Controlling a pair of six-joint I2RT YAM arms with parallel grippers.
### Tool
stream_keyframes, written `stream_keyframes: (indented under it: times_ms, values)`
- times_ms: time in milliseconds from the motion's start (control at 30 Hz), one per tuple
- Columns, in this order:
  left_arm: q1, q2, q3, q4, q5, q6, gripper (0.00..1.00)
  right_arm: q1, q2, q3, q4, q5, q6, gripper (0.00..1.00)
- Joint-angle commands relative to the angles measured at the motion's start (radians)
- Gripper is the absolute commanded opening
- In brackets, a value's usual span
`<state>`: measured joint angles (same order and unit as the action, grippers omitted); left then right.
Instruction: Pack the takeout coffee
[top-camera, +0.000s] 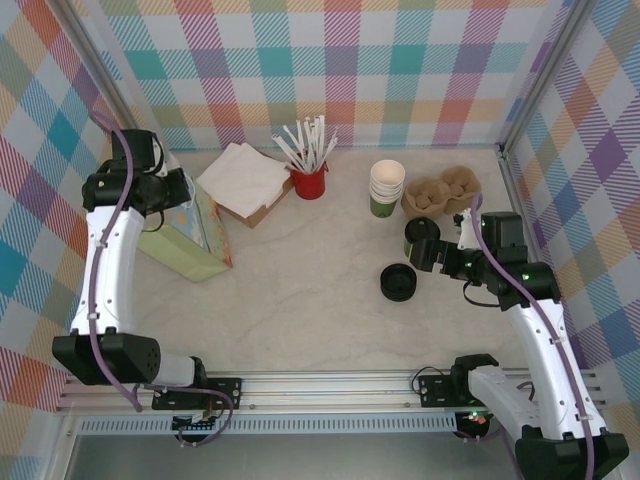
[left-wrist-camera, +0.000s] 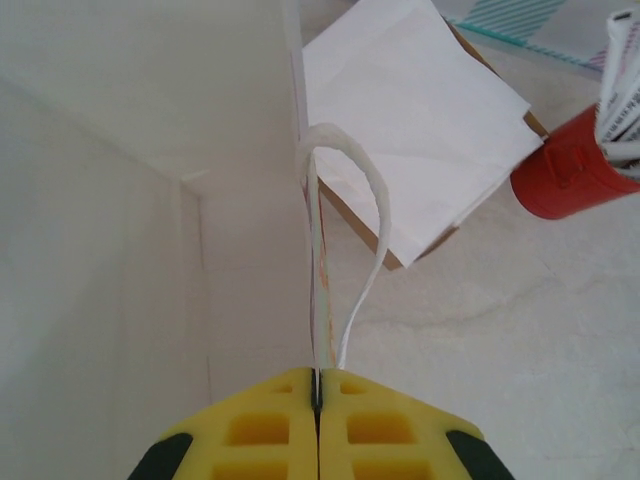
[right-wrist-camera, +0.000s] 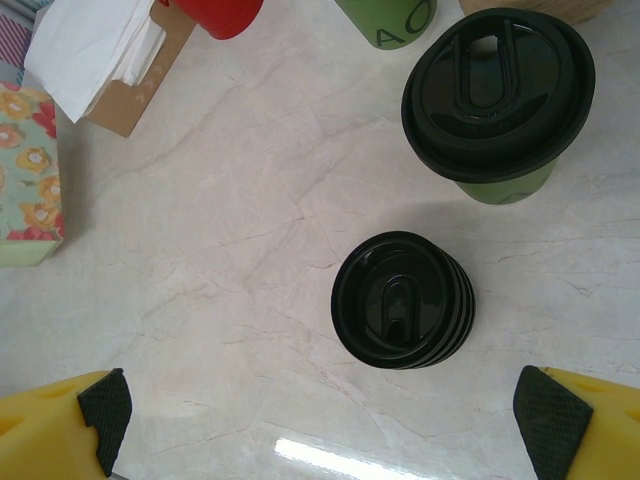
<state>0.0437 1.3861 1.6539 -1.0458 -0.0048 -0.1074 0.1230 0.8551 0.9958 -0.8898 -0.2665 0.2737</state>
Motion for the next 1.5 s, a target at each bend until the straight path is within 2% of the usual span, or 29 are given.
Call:
stream_keyframes:
  times_ms: [0,167,433,633,833,1033,1367,1467]
  values:
    - [-0.056,-0.063,0.035,-0.080,-0.070,-0.002,0.00,-0.007,0.000,0.001,0.011,-0.004,0.007,1.00]
    - [-0.193,-0.130,0.056,-0.137,-0.140,-0.056,0.00,-0.007,0.004,0.003,0.008,-0.001,0.009,1.00]
    - [-0.504,-0.150,0.100,-0.202,-0.290,-0.193,0.00,-0.007,0.016,0.006,0.015,-0.009,0.016,1.00]
    - [-0.756,-0.077,0.157,-0.197,-0.437,-0.285,0.00,-0.006,0.021,0.010,-0.007,0.020,0.010,1.00]
    - [-0.942,0.038,0.193,-0.149,-0.475,-0.367,0.00,-0.006,0.019,0.034,-0.050,0.063,-0.010,1.00]
    - [-1.019,0.137,0.225,-0.155,-0.485,-0.439,0.00,-0.006,0.018,0.052,-0.080,0.082,-0.031,1.00]
    - [-1.033,0.226,0.207,-0.135,-0.425,-0.492,0.00,-0.006,0.051,0.092,-0.133,0.179,-0.097,1.00]
    - [-1.033,0.241,0.198,-0.105,-0.389,-0.494,0.08,-0.007,0.088,0.118,-0.155,0.211,-0.122,1.00]
